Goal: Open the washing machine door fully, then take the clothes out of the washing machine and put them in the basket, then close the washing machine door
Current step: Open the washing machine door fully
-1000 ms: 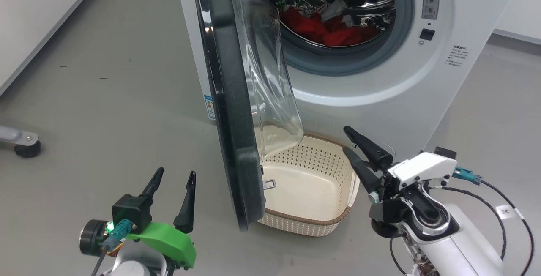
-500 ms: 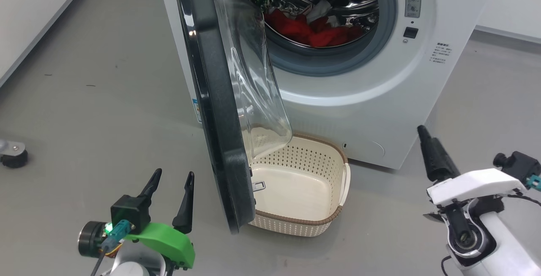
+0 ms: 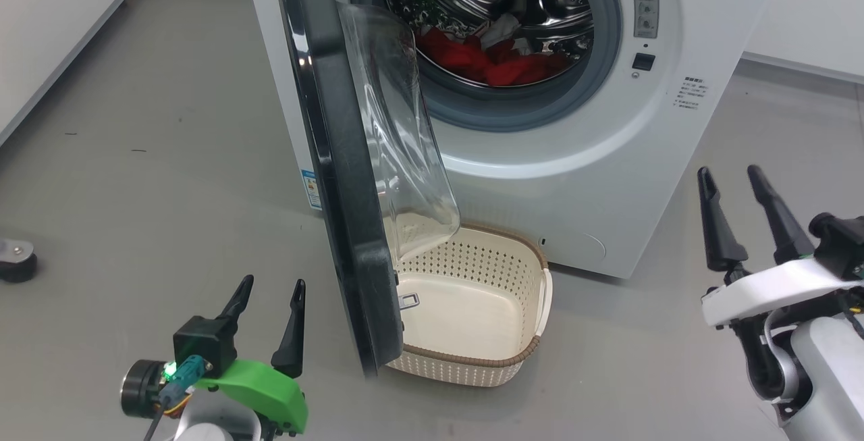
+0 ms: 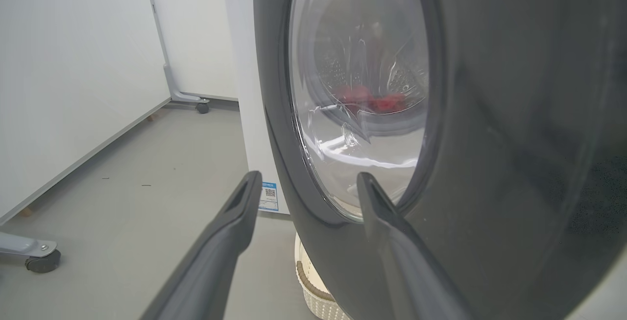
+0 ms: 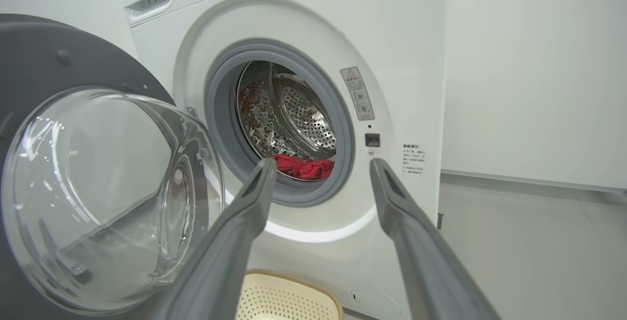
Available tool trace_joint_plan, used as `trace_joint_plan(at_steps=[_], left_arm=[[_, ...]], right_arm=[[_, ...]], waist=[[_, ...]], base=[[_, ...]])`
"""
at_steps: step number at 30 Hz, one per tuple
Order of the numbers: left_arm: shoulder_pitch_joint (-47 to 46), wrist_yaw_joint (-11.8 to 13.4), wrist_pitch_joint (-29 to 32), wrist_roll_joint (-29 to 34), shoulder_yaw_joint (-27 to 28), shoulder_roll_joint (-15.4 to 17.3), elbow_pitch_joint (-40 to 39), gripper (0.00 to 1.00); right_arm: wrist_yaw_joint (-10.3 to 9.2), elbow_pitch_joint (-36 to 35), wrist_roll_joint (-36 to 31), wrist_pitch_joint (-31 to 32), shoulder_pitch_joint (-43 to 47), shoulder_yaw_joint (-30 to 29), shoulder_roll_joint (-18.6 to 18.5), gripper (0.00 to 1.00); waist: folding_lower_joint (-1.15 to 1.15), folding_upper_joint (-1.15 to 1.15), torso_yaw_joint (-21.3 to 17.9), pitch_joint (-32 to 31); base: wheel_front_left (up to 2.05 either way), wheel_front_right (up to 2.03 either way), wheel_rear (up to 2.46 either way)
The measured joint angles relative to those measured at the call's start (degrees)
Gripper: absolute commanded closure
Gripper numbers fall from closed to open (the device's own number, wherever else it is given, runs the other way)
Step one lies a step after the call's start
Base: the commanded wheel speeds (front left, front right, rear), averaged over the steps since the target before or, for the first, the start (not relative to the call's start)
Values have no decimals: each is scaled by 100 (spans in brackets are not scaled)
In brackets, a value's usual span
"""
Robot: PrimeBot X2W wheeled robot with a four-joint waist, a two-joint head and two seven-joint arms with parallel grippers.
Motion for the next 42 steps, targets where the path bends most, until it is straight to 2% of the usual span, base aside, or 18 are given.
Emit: trace_joint_plan(at_steps=[3, 4, 5, 6, 9, 24, 42], left_arm=[[59, 4, 13, -9, 15, 8, -9, 0], [59, 4, 13, -9, 15, 8, -9, 0], [67, 5, 13, -9, 16, 14, -13, 0], [67, 5, 13, -9, 16, 14, -13, 0], [70, 5, 26, -9, 13, 19, -27, 0], [107, 7, 71, -51, 4, 21, -92, 0], [182, 7, 167, -49, -73, 21, -151, 0]], right_arm=[[-213, -267, -452, -1, 10, -265, 46, 0], [-213, -267, -452, -1, 10, -265, 46, 0], [-309, -352, -649, -1, 124, -314, 133, 0], [-309, -352, -649, -1, 124, -314, 133, 0], [-477, -428, -931, -1, 494, -333, 345, 0], [-571, -427, -1449, 0, 1235, -336, 791, 0], [-571, -314, -1623, 0, 1365, -527, 1101, 0]], waist=[[0, 0, -27, -11], [0, 0, -27, -11], [0, 0, -43, -16], [0, 0, -43, -16], [0, 0, -67, -24], [0, 0, -77, -14], [0, 0, -17, -6]], base=[[0, 0, 0], [0, 0, 0], [0, 0, 0], [0, 0, 0], [0, 0, 0], [0, 0, 0], [0, 0, 0]])
